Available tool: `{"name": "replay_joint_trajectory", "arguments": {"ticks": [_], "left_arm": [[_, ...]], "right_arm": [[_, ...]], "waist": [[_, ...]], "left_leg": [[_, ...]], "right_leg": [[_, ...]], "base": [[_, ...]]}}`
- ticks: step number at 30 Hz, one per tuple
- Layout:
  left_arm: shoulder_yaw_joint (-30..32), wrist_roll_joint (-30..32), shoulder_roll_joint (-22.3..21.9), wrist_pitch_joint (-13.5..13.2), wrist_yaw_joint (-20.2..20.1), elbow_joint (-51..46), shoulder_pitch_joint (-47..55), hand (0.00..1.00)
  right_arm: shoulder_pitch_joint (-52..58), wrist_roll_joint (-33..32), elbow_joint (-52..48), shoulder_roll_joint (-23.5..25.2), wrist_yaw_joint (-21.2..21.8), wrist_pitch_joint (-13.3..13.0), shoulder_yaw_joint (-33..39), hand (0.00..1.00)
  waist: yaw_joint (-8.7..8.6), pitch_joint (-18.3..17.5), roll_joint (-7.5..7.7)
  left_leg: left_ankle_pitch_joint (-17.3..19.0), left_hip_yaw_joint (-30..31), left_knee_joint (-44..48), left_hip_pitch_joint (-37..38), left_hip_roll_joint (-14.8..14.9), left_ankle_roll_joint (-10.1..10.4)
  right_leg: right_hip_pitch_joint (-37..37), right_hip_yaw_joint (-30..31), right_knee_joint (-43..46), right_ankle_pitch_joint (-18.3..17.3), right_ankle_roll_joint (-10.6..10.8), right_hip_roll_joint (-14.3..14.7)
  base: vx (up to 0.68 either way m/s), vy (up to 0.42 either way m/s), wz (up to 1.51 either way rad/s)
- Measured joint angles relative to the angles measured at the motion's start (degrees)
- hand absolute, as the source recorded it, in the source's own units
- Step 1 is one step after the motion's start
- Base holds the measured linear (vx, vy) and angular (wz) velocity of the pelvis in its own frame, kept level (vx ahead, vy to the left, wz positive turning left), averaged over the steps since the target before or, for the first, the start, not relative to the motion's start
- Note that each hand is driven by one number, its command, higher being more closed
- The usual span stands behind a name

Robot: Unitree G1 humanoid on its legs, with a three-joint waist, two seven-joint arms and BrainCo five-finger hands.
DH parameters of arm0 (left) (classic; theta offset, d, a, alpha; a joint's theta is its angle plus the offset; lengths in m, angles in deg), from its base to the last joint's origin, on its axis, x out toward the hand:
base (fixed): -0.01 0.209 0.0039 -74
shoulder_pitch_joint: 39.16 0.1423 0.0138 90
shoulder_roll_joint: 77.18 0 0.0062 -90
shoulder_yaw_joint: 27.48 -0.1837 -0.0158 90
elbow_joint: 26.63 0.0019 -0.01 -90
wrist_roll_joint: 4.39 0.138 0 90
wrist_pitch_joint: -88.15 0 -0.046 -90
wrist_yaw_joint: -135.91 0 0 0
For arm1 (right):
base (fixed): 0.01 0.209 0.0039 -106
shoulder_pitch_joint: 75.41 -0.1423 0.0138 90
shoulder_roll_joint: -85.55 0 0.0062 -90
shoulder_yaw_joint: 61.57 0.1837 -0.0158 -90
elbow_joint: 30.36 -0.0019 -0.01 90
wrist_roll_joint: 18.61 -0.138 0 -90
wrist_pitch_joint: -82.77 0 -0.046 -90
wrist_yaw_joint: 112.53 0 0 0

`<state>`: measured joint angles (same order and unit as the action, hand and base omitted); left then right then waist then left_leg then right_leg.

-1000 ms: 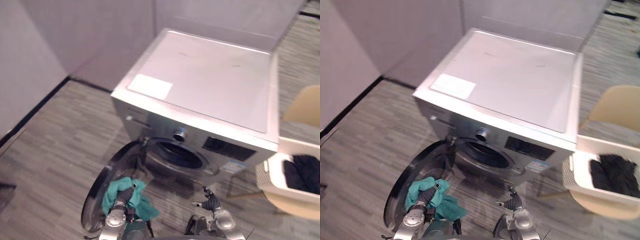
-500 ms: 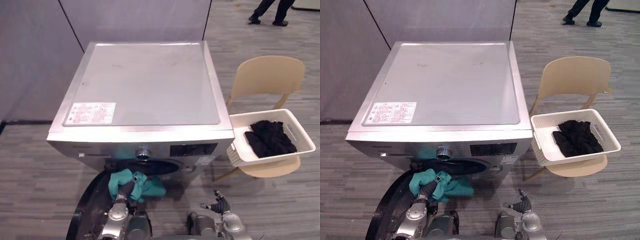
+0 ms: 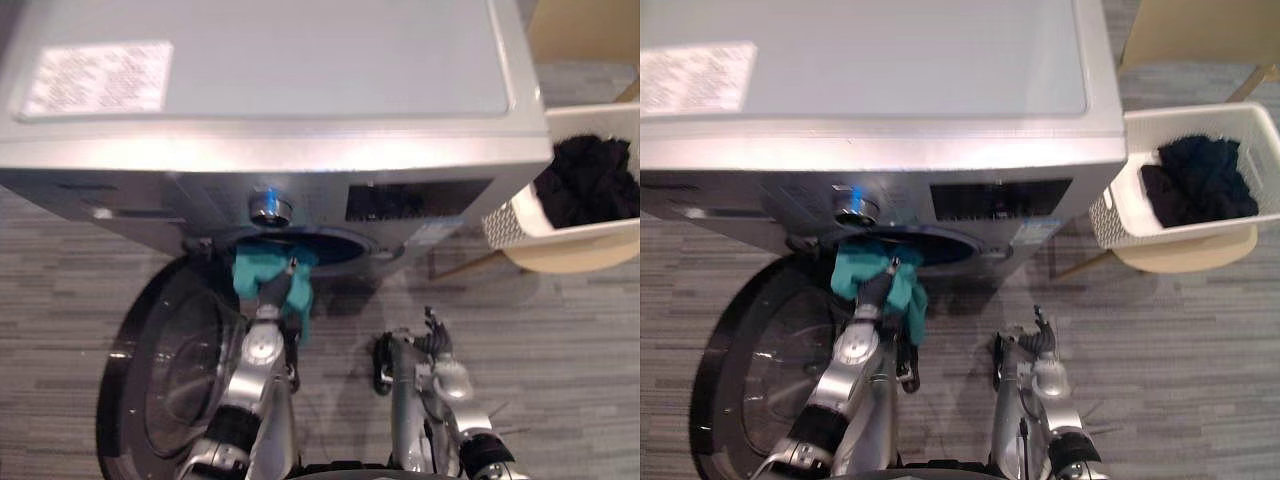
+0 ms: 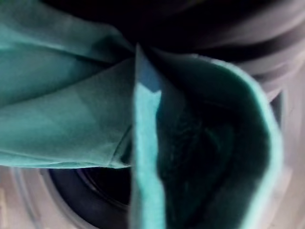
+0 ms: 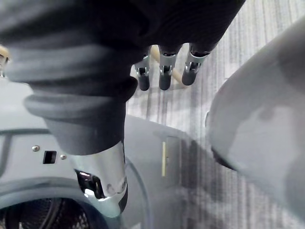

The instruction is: Pick up the laundry basket with both hands and put the clothes into the washing machine.

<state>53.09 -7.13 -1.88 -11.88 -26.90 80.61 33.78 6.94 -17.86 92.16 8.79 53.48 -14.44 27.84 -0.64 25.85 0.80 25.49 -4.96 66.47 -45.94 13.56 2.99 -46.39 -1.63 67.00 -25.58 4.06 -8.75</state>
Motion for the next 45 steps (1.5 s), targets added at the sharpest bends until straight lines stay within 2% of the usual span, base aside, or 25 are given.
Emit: {"name": "replay_joint_trajectory", "arguments": {"ticks": [5,8,9,14,17,19,20,26,27,32,34,36,38,39,41,42,44,45], "left_arm": [[3.8,1.0,2.1,0.0,5.1,-2.2,-13.4,1.00],[6.2,3.3,8.0,0.5,8.5,-3.8,-20.9,1.00],[7.3,4.8,11.3,1.0,10.6,-3.8,-25.3,1.00],[7.1,8.8,19.4,3.2,15.9,-3.8,-38.7,1.00],[7.1,11.5,25.8,3.6,18.4,-3.8,-45.9,1.00],[6.6,13.9,28.5,3.7,20.1,-3.8,-49.1,1.00],[6.5,16.0,30.3,4.1,21.0,-3.8,-51.5,1.00],[6.1,18.6,36.3,7.5,26.0,-3.6,-59.8,1.00],[6.3,18.6,36.5,7.7,26.7,-3.6,-60.6,0.00],[7.7,18.6,37.3,8.4,29.1,-3.1,-62.6,0.00],[7.5,18.8,36.7,8.5,27.9,-2.1,-62.7,0.00],[7.2,19.3,35.3,8.6,24.8,0.8,-62.8,0.00],[7.2,19.3,32.3,8.5,17.9,6.6,-62.8,0.00],[7.2,19.2,31.6,8.6,15.8,8.7,-62.8,0.00],[7.1,19.3,28.8,9.5,7.9,16.1,-62.8,0.00],[7.1,19.4,28.2,9.9,5.5,17.3,-62.8,0.00],[6.5,20.7,26.7,11.4,-1.6,20.1,-62.8,0.00],[6.5,21.1,26.5,11.6,-2.9,20.3,-62.8,0.00]], "right_arm": [[-1.4,-0.2,-10.8,1.1,-0.8,-1.3,-1.3,0.00],[-0.4,-0.2,-17.2,2.2,-0.8,-2.3,-1.7,0.00],[0.6,-0.3,-20.0,2.4,-0.8,-3.6,-2.1,0.00],[3.0,-0.3,-26.6,2.6,-0.6,-6.1,-2.0,0.00],[3.6,-0.4,-29.8,3.1,0.3,-7.9,-2.0,0.00],[4.0,-0.9,-31.7,3.5,0.6,-8.3,-1.9,0.00],[4.8,-1.9,-33.4,3.7,1.1,-9.4,-1.9,0.00],[7.7,-4.7,-38.7,4.2,3.0,-11.9,-2.2,0.00],[8.0,-4.7,-39.0,4.2,3.0,-12.4,-2.2,0.00],[8.3,-4.7,-39.4,4.2,3.0,-12.5,-2.3,0.00],[8.2,-4.7,-39.4,4.1,3.0,-12.5,-2.2,0.00],[8.2,-4.7,-39.4,4.1,3.0,-12.5,-2.1,0.00],[8.1,-4.7,-39.4,3.8,3.4,-12.1,-2.0,0.00],[8.0,-4.7,-39.4,3.8,4.0,-11.9,-2.0,0.00],[7.7,-4.7,-39.4,3.6,5.6,-10.8,-1.8,0.00],[7.5,-4.7,-39.4,3.5,6.1,-10.3,-1.7,0.00],[6.9,-5.2,-39.4,3.5,7.9,-9.4,-1.5,0.00],[6.8,-5.5,-39.4,3.5,8.4,-9.1,-1.6,0.00]], "waist": [[-0.36,2.2,0.92],[-1.47,2.7,1.67],[-1.94,2.8,1.72],[-2.19,3.8,2.54],[-3.05,4.2,2.88],[-3.30,4.5,3.23],[-3.33,4.7,3.49],[-3.48,5.4,3.90],[-3.48,5.4,3.90],[-3.41,5.4,3.91],[-3.38,5.4,3.91],[-3.27,5.4,3.91],[-3.12,5.4,3.91],[-3.10,5.4,3.91],[-3.10,5.4,3.93],[-3.15,5.4,3.93],[-2.85,5.4,3.94],[-2.85,5.4,3.94]], "left_leg": [[1.7,0.2,9.1,-10.9,3.3,0.0],[2.1,1.1,13.2,-17.3,4.6,0.2],[2.1,2.0,15.0,-20.9,5.0,0.2],[2.1,4.0,18.8,-28.7,5.6,0.2],[2.1,4.9,20.7,-32.8,5.6,0.2],[2.1,4.9,21.6,-34.3,5.5,0.2],[2.1,4.9,22.2,-35.8,5.5,0.2],[2.1,6.4,24.6,-41.1,5.6,0.2],[2.1,6.3,24.7,-41.4,5.6,0.2],[2.1,6.4,24.8,-41.6,5.6,0.2],[2.1,6.5,25.1,-41.6,5.6,0.1],[2.1,6.6,25.5,-41.6,5.5,0.1],[2.1,6.7,25.6,-41.3,5.3,0.1],[2.1,6.8,25.6,-41.2,5.3,0.1],[2.1,6.9,25.3,-40.3,4.9,0.1],[2.1,6.9,25.1,-40.0,4.6,0.1],[1.7,6.5,24.4,-39.5,4.3,0.0],[1.6,6.5,24.3,-39.3,4.3,0.0]], "right_leg": [[-12.4,1.9,8.6,-0.6,-0.6,2.3],[-19.2,1.8,12.3,-0.5,-0.6,2.8],[-22.3,1.6,13.8,-0.6,-0.7,3.0],[-29.3,0.8,16.9,0.0,-1.7,3.6],[-32.7,0.4,18.4,0.0,-1.7,3.6],[-34.3,0.4,19.3,0.0,-1.7,3.7],[-35.7,0.5,19.9,0.0,-1.7,3.7],[-40.4,0.2,21.8,0.2,-2.0,3.9],[-40.7,0.1,21.8,0.2,-2.0,3.9],[-41.0,0.0,21.9,0.2,-2.0,4.0],[-40.9,0.0,22.2,0.2,-2.0,4.0],[-40.8,0.0,22.7,0.2,-1.9,3.8],[-40.3,0.0,22.9,0.0,-1.7,3.5],[-40.0,-0.1,22.9,0.0,-1.7,3.5],[-38.9,-0.1,22.8,0.0,-1.7,2.9],[-38.7,-0.1,22.8,0.0,-1.7,2.7],[-38.3,0.0,22.4,0.0,-1.8,2.5],[-38.1,0.0,22.2,0.0,-1.8,2.5]], "base": [[-0.13,-0.033,-0.31],[-0.10,-0.040,-0.21],[-0.07,-0.052,-0.05],[-0.04,-0.044,-0.04],[0.00,-0.028,0.00],[0.00,0.000,0.00],[0.00,0.000,0.00],[0.01,-0.001,-0.01],[0.00,0.000,0.00],[0.03,-0.011,-0.01],[0.00,0.000,0.00],[0.01,-0.005,0.03],[0.01,-0.011,0.07],[0.01,-0.008,0.06],[0.02,-0.002,0.12],[0.02,-0.007,0.17],[0.03,-0.020,0.09],[0.05,-0.015,0.01]]}}
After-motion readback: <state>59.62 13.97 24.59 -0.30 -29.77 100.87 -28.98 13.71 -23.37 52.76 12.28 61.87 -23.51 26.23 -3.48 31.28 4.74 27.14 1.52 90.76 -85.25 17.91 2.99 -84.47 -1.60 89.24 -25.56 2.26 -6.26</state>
